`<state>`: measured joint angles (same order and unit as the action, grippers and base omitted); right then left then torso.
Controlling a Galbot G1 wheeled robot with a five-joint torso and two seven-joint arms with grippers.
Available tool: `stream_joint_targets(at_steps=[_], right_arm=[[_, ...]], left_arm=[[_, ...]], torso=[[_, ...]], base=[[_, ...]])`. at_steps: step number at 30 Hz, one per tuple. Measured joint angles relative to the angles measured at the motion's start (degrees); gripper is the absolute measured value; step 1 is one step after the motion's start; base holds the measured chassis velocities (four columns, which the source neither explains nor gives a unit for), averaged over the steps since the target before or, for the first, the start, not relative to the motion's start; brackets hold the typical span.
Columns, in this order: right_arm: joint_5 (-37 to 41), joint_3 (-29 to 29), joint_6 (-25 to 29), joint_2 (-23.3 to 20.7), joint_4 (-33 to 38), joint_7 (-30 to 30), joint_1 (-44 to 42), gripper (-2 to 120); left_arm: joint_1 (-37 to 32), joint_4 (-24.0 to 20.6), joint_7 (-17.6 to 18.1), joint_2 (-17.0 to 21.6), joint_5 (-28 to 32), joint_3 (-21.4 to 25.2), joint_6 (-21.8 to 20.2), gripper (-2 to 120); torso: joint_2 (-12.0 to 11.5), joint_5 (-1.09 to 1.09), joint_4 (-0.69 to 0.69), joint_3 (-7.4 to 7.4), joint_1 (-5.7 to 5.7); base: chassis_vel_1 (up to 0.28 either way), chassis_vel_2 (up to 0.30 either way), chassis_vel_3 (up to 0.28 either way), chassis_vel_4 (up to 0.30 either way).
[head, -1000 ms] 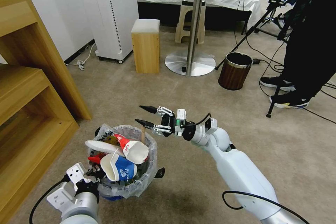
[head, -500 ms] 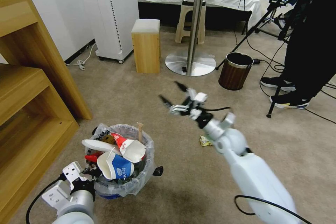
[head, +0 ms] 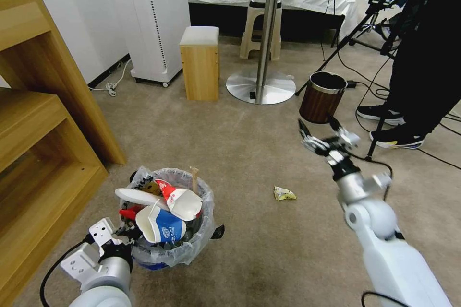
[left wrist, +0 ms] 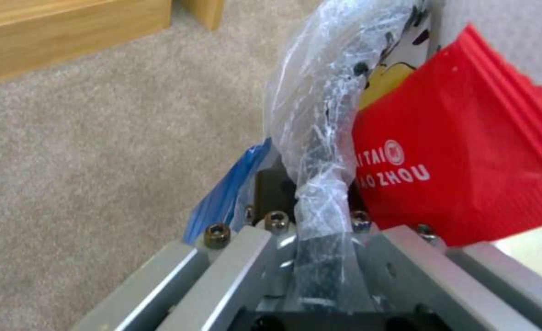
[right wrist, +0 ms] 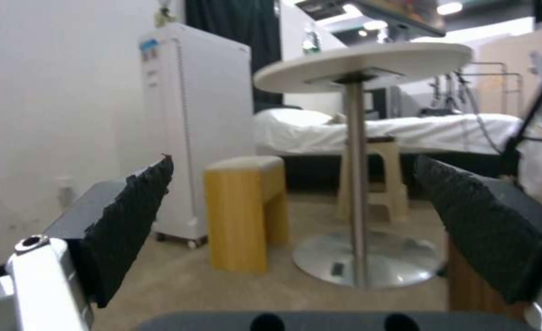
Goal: Pick up the trash bin and place the garbage on the floor into it.
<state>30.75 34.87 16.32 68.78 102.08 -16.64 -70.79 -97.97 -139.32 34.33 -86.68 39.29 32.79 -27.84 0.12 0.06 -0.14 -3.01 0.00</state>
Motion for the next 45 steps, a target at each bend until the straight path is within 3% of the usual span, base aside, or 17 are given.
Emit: stream_joint_targets(at_steps=[12, 45], right_arm=[[-1.7, 5.1, 0.9, 1.9, 2.6, 0.1, -6.6, 100], [-1.3, 2.5, 0.6, 1.6, -0.9, 0.3, -4.9, 100]], left_arm=[[-0.1, -1.0, -0.5, 0.7, 1.5, -0.3, 0.0, 0], [-2.1, -2.2, -0.4, -1.1, -1.0, -0.3, 0.9, 0]], torso=[[0.0, -0.02, 0.00, 0.00, 0.00], [0.0, -0.02, -0.01, 0.00, 0.00]], base=[[0.000, 0.000, 0.000, 0.000], [-0.015, 0.014, 0.014, -0.014]])
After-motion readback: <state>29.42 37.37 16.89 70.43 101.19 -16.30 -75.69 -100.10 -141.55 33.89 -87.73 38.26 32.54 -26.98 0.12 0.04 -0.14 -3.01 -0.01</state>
